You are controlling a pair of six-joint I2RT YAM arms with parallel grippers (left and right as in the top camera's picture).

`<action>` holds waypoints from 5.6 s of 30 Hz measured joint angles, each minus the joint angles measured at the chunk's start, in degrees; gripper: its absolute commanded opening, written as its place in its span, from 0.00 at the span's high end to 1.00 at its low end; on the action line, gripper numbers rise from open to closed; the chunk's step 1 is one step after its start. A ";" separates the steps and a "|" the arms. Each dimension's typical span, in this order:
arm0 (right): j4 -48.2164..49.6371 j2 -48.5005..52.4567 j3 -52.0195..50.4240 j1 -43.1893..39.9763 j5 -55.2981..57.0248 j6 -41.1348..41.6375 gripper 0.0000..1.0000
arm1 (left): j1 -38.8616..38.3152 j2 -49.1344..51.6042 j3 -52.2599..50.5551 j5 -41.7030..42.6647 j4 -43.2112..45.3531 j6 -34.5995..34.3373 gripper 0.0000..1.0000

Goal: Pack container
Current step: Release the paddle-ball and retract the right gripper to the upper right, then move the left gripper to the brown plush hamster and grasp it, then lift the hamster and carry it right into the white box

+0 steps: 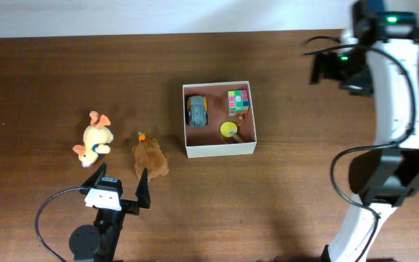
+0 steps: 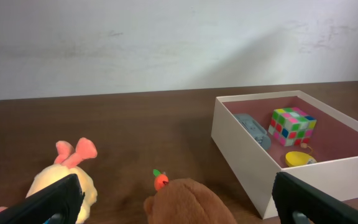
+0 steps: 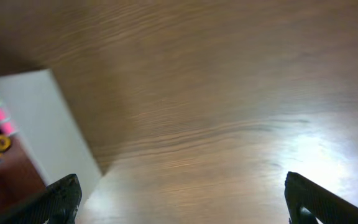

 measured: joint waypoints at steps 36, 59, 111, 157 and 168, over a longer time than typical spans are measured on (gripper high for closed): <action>0.42 1.03 -0.02 -11.82 2.80 -0.02 0.01 | 0.00 11.17 10.29 10.97 -8.90 1.16 0.01; 0.48 1.11 -0.02 -11.82 2.80 0.02 0.01 | 0.04 65.53 51.54 21.46 -33.44 3.23 0.01; 0.46 1.11 -0.02 -11.82 2.78 -0.02 0.01 | -7.21 89.29 57.33 -3.54 -40.48 -5.81 0.98; 0.48 1.11 -0.04 -11.82 2.80 0.00 0.02 | -36.46 104.24 88.56 -6.21 -36.02 37.05 0.98; 0.46 1.11 -0.02 -11.82 2.80 -0.02 0.01 | -36.79 104.24 88.56 -7.93 -35.74 40.52 0.98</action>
